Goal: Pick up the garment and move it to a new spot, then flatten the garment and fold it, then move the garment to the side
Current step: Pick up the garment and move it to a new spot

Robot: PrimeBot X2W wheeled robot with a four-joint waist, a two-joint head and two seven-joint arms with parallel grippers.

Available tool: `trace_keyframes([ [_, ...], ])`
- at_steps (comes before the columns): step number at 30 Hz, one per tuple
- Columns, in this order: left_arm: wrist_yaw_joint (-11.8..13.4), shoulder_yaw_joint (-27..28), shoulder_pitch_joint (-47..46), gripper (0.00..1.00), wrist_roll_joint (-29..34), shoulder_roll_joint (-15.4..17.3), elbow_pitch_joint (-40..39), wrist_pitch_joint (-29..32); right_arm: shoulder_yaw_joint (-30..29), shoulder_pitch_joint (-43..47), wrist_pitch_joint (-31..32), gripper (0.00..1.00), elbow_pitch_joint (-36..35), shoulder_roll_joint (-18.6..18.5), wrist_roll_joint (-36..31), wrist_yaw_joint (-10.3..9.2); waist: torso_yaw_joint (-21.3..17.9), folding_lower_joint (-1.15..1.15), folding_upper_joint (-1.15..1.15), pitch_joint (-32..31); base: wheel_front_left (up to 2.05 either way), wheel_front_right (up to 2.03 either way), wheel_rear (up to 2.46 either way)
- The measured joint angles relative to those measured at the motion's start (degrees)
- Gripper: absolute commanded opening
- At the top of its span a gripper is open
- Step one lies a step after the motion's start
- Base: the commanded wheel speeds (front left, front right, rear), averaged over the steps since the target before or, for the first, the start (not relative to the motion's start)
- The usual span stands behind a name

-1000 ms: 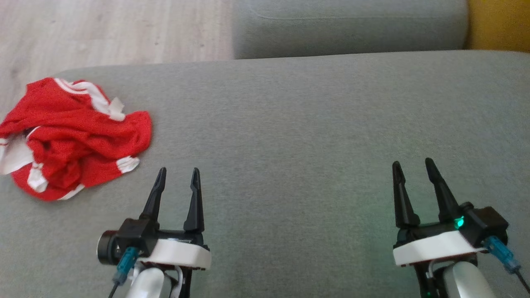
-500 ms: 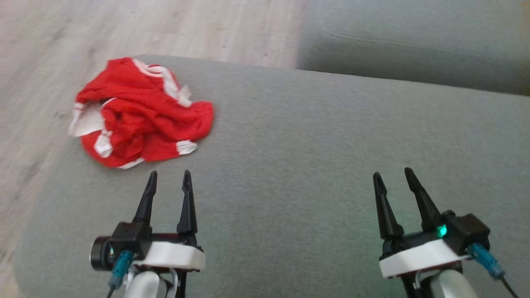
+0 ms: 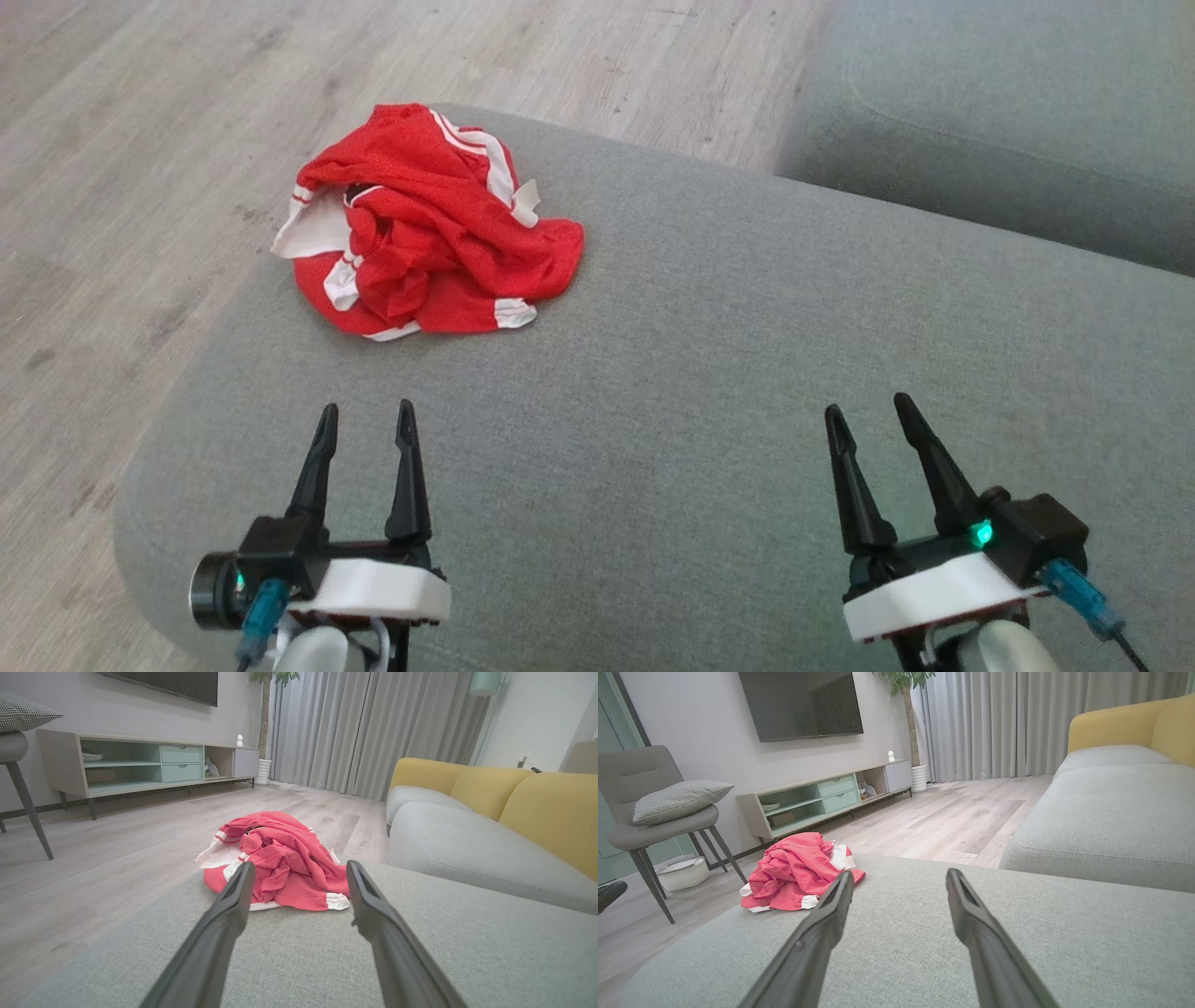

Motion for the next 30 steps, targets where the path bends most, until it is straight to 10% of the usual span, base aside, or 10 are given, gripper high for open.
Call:
trace_keyframes([
  [13,-5.9,-1.1,-11.4,1.0,4.4,1.7,10.2,0.9,0.5,-2.2,0.0,1.0,-0.1,0.0,-1.2,0.0,-4.5,0.0,0.0,4.7,0.0,0.0,0.0],
  [30,-10.1,-5.9,-45.5,1.0,4.8,10.5,37.6,24.9,1.8,-11.3,0.0,1.0,-1.8,-0.3,-2.1,0.0,-16.7,0.02,0.0,17.8,0.0,0.0,0.0],
])
